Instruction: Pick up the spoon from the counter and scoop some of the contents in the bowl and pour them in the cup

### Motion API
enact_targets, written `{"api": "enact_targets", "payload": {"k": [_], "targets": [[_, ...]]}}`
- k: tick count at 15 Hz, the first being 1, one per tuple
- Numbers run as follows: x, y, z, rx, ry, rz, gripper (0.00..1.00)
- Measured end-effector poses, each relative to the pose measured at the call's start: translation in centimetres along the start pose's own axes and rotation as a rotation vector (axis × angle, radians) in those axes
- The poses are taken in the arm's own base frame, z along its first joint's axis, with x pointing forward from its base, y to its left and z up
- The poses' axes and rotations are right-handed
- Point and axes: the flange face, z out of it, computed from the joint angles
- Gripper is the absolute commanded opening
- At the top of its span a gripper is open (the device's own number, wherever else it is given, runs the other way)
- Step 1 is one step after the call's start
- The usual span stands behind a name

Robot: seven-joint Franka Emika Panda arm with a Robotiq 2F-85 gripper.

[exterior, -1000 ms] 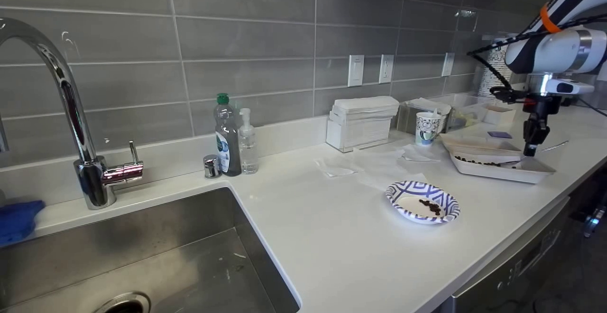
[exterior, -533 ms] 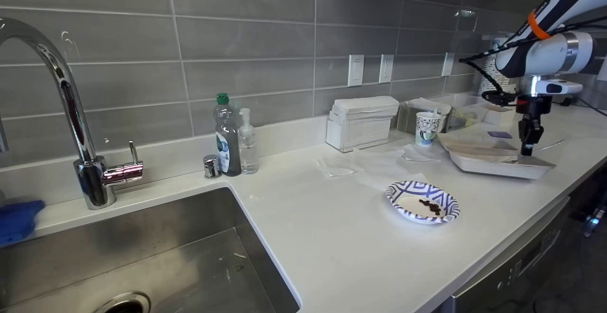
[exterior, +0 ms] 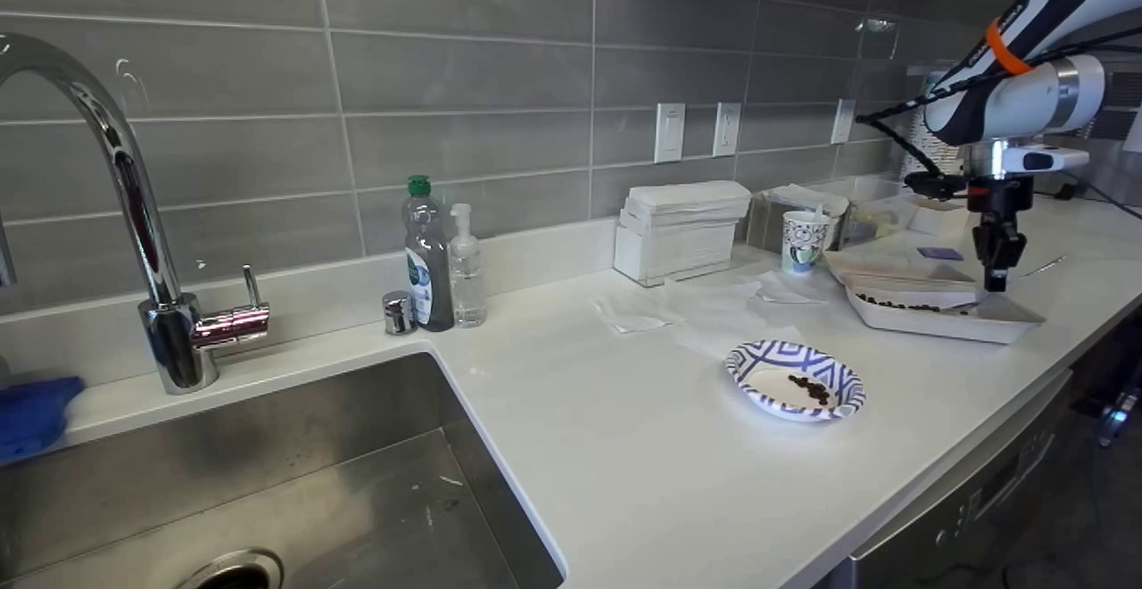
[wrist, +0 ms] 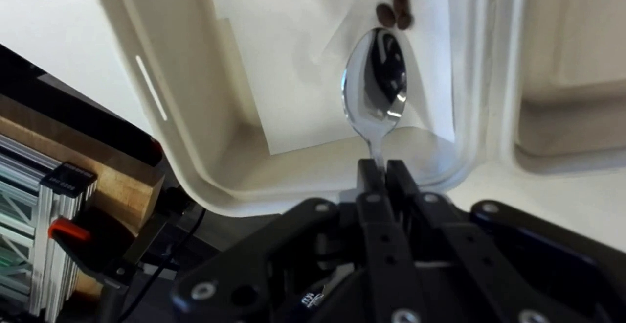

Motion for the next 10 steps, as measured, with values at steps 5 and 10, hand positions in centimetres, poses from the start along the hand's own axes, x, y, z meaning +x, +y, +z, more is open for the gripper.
{"api": "enact_targets", "payload": {"k": [5,10], "targets": [[-0.07,-0.24,-0.42,0.014,0.037,-0.004,0.02],[-0.88,-0.47,-0.33,0.017,0.044,-0.015,0.02]]}}
